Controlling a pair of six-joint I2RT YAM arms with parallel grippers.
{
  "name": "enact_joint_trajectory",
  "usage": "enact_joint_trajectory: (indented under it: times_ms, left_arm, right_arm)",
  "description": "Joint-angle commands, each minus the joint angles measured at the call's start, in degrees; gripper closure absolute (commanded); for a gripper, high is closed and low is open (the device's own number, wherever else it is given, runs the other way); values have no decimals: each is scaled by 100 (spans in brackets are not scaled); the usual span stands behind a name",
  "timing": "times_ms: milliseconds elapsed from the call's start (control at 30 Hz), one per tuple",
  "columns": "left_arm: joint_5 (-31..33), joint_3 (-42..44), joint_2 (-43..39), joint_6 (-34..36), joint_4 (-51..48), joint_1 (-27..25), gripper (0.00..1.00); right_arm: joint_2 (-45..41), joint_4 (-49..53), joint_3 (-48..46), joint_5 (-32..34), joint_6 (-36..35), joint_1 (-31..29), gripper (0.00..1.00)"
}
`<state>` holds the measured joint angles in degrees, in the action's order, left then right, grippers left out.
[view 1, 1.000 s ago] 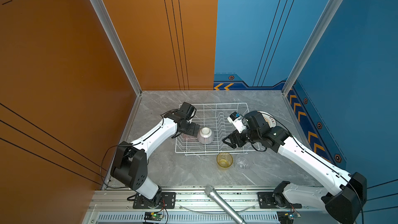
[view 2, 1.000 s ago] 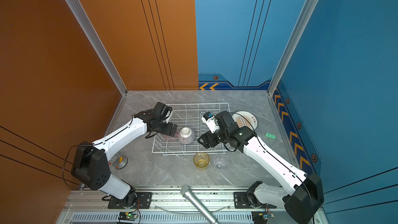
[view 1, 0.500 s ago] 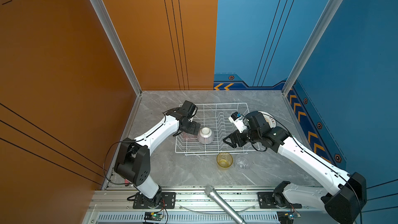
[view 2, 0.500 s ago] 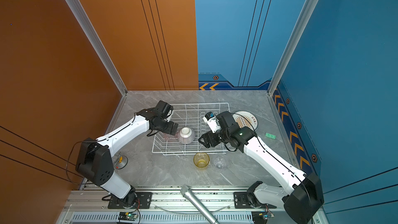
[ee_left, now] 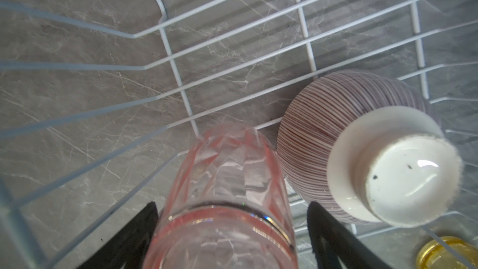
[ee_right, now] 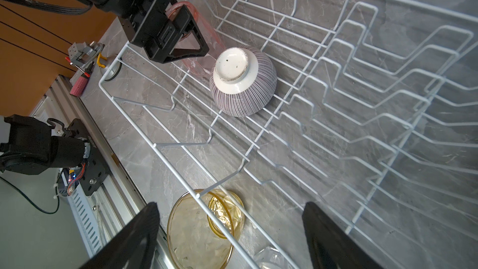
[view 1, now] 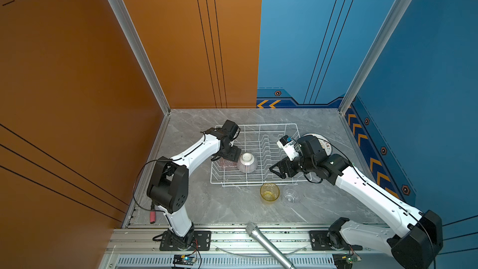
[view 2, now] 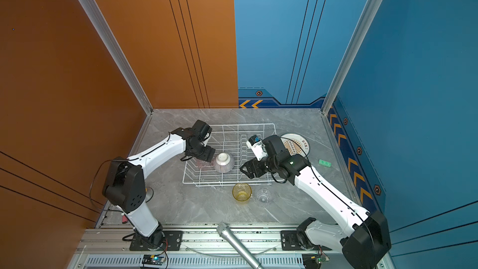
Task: Unload the mixed dishes from the dish rack
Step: 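Close the left gripper on the pink glass cup while the right gripper rises, then lift the pink cup with the left gripper while the right gripper waits nearby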
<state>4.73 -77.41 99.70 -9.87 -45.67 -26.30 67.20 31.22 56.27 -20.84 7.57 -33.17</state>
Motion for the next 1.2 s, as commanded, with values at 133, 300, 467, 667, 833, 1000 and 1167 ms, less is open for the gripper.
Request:
enact_joint_trajectory:
  times_ms: [133,300,467,667,833,1000,1167]
  left_arm:
    - [133,-196,132,37,-273,-15,9]
    - [40,-251,257,44,-306,-14,13]
    - [-75,-281,361,55,-320,3,29]
    - [-270,-310,427,90,-327,32,46]
    - [-379,-311,405,134,-355,59,53]
    - [-401,-301,315,182,-347,47,57]
    - [-425,-330,270,195,-344,56,66]
  right_arm:
    - [-121,-143,-159,-87,80,74,15]
    - [-157,-143,-208,-96,93,110,15]
    - [-228,-151,-265,-100,115,158,14]
    - [-273,-160,-283,-104,130,187,14]
    - [-269,-178,-294,-113,144,200,14]
    - [-269,-202,-300,-122,158,205,14]
    - [-254,-262,-301,-156,187,215,14]
